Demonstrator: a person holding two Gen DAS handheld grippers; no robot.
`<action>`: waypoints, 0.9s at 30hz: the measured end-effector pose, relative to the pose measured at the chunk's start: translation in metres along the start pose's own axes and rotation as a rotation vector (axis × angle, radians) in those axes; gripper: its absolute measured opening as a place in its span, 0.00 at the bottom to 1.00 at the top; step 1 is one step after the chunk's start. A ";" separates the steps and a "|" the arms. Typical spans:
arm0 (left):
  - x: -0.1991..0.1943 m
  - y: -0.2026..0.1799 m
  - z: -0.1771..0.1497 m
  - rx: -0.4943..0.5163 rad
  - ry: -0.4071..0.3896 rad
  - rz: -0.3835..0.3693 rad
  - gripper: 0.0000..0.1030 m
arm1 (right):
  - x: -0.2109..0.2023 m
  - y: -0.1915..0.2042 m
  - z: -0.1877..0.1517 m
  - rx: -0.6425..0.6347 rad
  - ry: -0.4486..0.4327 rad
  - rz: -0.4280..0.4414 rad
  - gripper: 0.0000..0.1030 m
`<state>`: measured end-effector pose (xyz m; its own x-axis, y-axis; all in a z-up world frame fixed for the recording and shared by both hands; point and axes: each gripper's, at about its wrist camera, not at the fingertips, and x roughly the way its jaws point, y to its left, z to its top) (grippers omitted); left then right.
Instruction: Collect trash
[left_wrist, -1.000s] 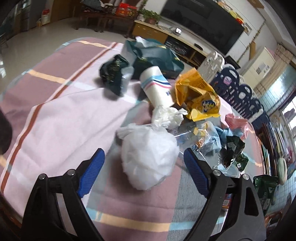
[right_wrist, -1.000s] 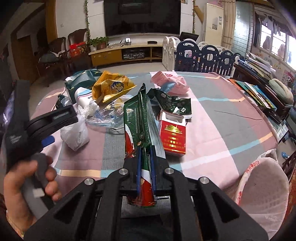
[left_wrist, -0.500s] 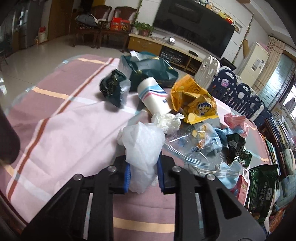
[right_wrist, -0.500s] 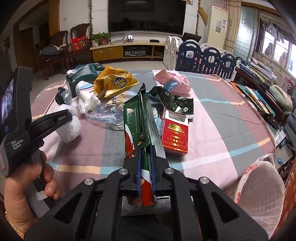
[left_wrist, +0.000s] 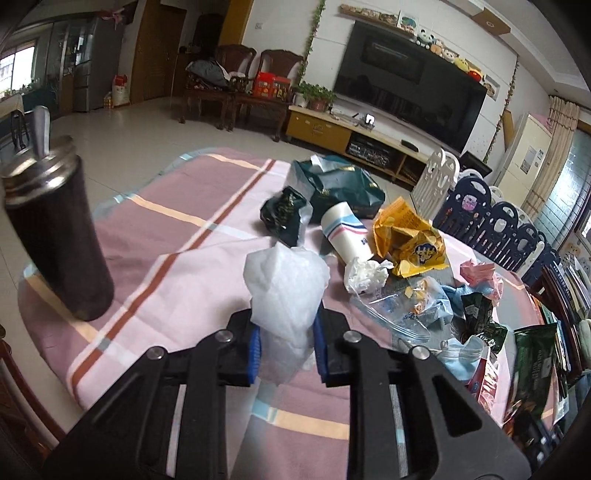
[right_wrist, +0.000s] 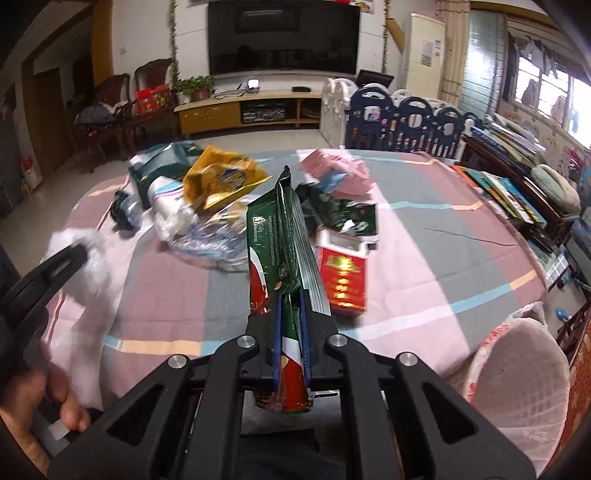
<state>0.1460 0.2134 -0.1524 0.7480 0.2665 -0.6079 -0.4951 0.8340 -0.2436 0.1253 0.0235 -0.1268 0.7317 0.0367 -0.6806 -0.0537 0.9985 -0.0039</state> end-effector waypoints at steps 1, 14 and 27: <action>-0.007 0.003 -0.001 -0.014 -0.011 -0.013 0.23 | -0.002 -0.010 0.002 0.020 0.000 -0.009 0.09; -0.032 -0.030 -0.028 0.087 -0.010 -0.088 0.23 | -0.008 -0.067 -0.008 0.119 0.057 -0.061 0.09; -0.024 -0.023 -0.029 0.059 0.023 -0.076 0.23 | -0.006 -0.051 -0.014 0.062 0.075 -0.042 0.09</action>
<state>0.1268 0.1743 -0.1543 0.7719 0.1907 -0.6064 -0.4095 0.8788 -0.2450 0.1138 -0.0285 -0.1328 0.6797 -0.0064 -0.7335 0.0204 0.9997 0.0102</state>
